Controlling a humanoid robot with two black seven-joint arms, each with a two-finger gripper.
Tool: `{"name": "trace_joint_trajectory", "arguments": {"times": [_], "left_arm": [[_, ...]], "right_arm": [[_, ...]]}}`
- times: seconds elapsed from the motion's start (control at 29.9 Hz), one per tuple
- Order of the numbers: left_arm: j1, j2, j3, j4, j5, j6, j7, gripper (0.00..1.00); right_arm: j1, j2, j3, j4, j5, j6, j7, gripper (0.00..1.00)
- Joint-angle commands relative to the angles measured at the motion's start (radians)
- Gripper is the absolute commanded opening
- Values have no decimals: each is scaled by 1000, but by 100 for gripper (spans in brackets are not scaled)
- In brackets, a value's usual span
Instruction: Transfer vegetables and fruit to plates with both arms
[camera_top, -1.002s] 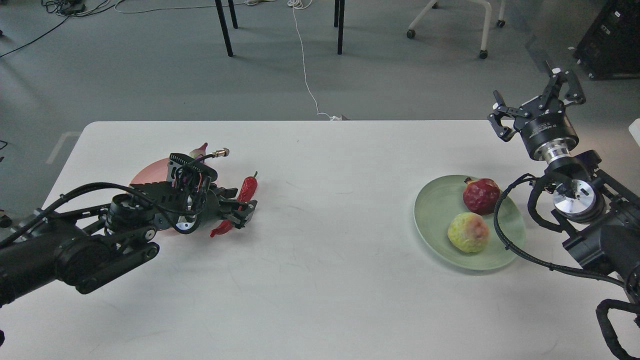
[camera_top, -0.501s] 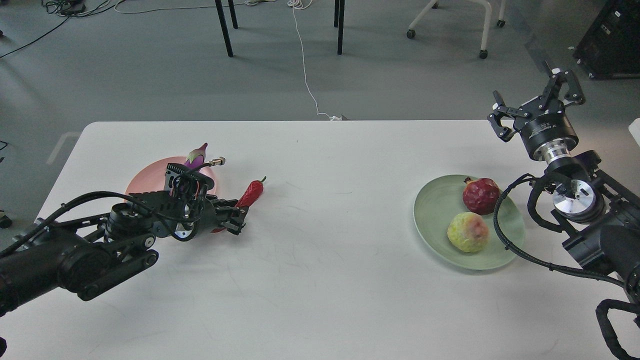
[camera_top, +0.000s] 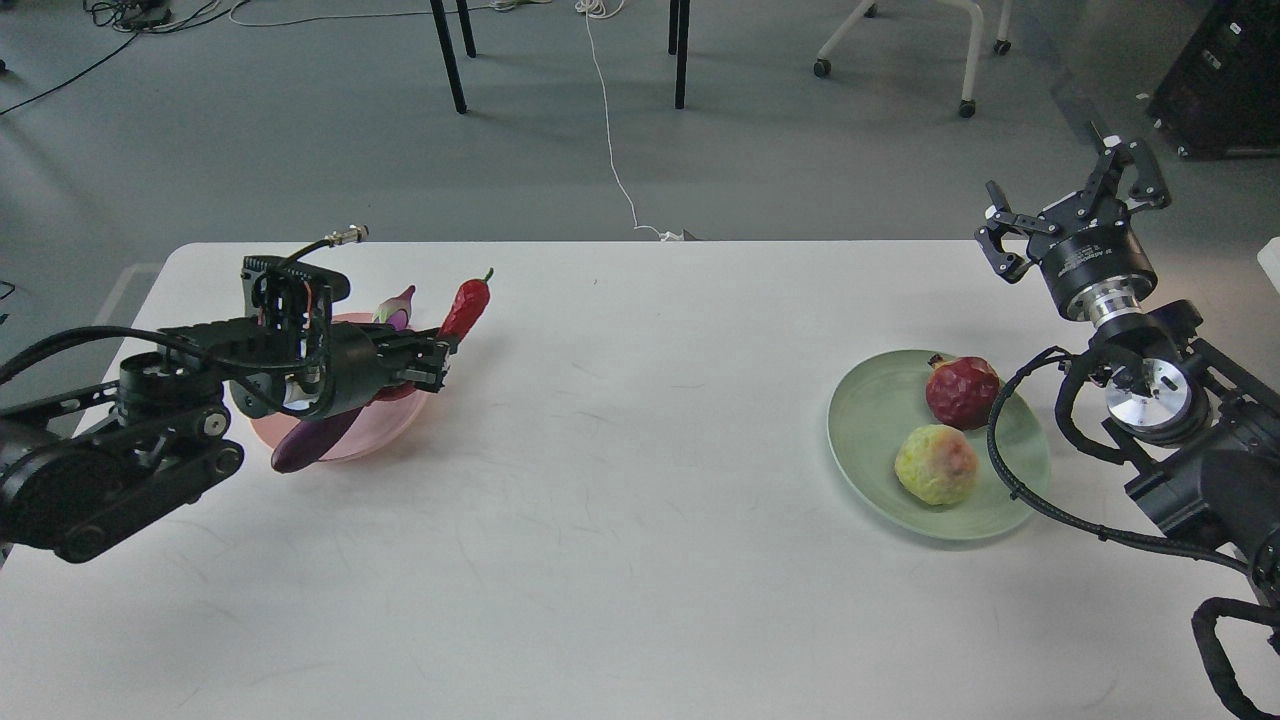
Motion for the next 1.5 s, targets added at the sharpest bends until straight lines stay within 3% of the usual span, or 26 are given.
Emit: {"name": "trace_joint_trajectory", "arguments": {"times": [0.0,0.17,0.27,0.3,0.4,0.43,0.6,0.77,1.0,1.1,1.2,1.34,1.47], "left_arm": [[3,88,3,53,-4,3,-24,8],[21,86,15,188,-5,40,-96,8],[37,77,15,240,-5,43,-114,9],[40,74,15,247,-7,43,-113,12],[41,33,15,282,-5,43,-111,42],[41,20,17,292,-4,45,-111,47],[40,-4,15,325,-5,43,-114,51],[26,-4,-3,325,-51,46,-117,67],[-37,-29,-6,325,-471,164,-119,79],[-61,-40,-5,326,-690,169,-122,84],[-66,-53,-8,326,-980,164,-180,87],[-65,-95,-73,375,-1293,152,-292,91],[-66,-153,-173,461,-1464,40,-309,91]], "right_arm": [[0,-1,2,0,0,0,1,99],[-2,4,0,0,0,0,1,99],[0,5,0,0,0,0,0,99],[0,7,0,2,0,0,1,99],[3,2,0,2,0,0,0,99],[3,-1,0,2,0,0,0,99],[1,-4,0,0,0,0,0,99],[1,-4,2,-1,0,0,0,99],[24,-6,5,2,0,0,0,99],[30,-10,15,17,2,0,0,99],[30,-42,37,28,2,0,-6,99],[53,-45,34,20,2,0,-12,99],[53,-45,34,20,2,0,-14,99]]}}
